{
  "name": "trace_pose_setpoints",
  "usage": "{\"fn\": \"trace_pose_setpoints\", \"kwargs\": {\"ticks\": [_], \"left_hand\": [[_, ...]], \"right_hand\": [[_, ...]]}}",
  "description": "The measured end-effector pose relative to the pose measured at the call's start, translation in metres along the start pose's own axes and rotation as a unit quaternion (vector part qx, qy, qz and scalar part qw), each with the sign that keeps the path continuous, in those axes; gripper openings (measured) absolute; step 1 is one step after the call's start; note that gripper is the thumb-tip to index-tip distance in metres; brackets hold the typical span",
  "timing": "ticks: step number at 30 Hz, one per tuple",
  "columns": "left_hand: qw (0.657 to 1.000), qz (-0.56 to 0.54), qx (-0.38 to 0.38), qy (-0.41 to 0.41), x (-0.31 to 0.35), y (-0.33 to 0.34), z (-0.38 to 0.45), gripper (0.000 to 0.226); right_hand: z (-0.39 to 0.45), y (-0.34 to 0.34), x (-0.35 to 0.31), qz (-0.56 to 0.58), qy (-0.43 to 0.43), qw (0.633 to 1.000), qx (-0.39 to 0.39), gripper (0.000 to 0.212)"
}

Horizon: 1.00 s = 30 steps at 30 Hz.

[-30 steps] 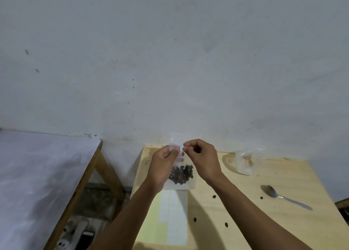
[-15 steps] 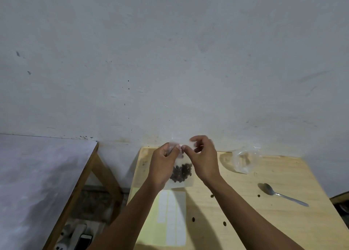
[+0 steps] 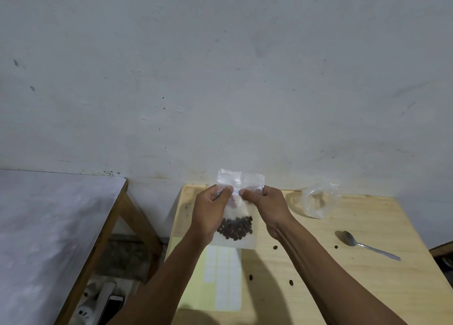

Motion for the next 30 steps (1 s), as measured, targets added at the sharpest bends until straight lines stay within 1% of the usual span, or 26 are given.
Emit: {"fn": "trace_pose_setpoints", "kwargs": {"ticks": [2, 4, 6, 7, 9, 11, 13, 14, 17, 20, 23, 26, 27, 30], "left_hand": [[0.999, -0.012, 0.009, -0.038, -0.010, 0.000, 0.002, 0.024], [0.997, -0.020, 0.024, -0.067, -0.022, -0.001, 0.005, 0.026], [0.995, -0.029, 0.054, -0.074, -0.033, -0.006, 0.010, 0.024], [0.994, -0.034, 0.068, -0.073, -0.037, -0.008, 0.012, 0.024], [0.994, -0.020, 0.077, -0.077, -0.050, -0.014, 0.019, 0.023], [0.994, 0.025, 0.053, -0.094, -0.066, -0.015, 0.024, 0.020], [0.989, 0.089, 0.020, -0.117, -0.083, -0.015, 0.025, 0.014], [0.984, 0.117, 0.005, -0.134, -0.093, -0.014, 0.024, 0.018], [0.970, 0.173, -0.038, -0.165, -0.117, -0.013, 0.017, 0.042], [0.966, 0.218, -0.046, -0.129, -0.122, -0.011, 0.020, 0.060], [0.954, 0.289, -0.034, -0.068, -0.111, -0.007, 0.032, 0.064], [0.947, 0.318, -0.025, -0.037, -0.108, -0.006, 0.051, 0.063], [0.945, 0.324, -0.016, -0.032, -0.109, -0.007, 0.057, 0.064], [0.933, 0.359, 0.000, -0.031, -0.115, -0.011, 0.075, 0.066]], "right_hand": [[-0.001, -0.002, 0.003, -0.002, 0.011, 1.000, 0.004, 0.015], [-0.001, -0.005, 0.012, -0.016, 0.027, 0.999, 0.008, 0.009], [-0.005, -0.005, 0.026, -0.027, 0.047, 0.998, -0.021, 0.003], [-0.008, -0.004, 0.037, -0.031, 0.058, 0.997, -0.043, 0.006], [-0.014, -0.003, 0.059, -0.045, 0.077, 0.993, -0.077, 0.024], [-0.018, -0.006, 0.078, -0.060, 0.086, 0.991, -0.082, 0.036], [-0.017, -0.012, 0.093, -0.061, 0.096, 0.992, -0.061, 0.042], [-0.015, -0.016, 0.100, -0.060, 0.099, 0.992, -0.045, 0.044], [-0.004, -0.024, 0.114, -0.088, 0.098, 0.991, -0.001, 0.051], [0.010, -0.024, 0.124, -0.133, 0.092, 0.987, 0.006, 0.055], [0.025, -0.014, 0.124, -0.171, 0.071, 0.983, -0.014, 0.063], [0.041, -0.001, 0.120, -0.210, 0.044, 0.976, -0.040, 0.068], [0.047, 0.002, 0.120, -0.222, 0.038, 0.973, -0.042, 0.066], [0.063, 0.011, 0.122, -0.250, 0.035, 0.966, -0.050, 0.050]]}}
Point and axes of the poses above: each hand's wrist, its own z-axis towards the middle knuckle, its own y-axis out of the palm, x = y × z, the point moved 8 cm from there along z, towards the middle knuckle, and after that the axes turned 4 degrees about x, right-handed, at the moved point
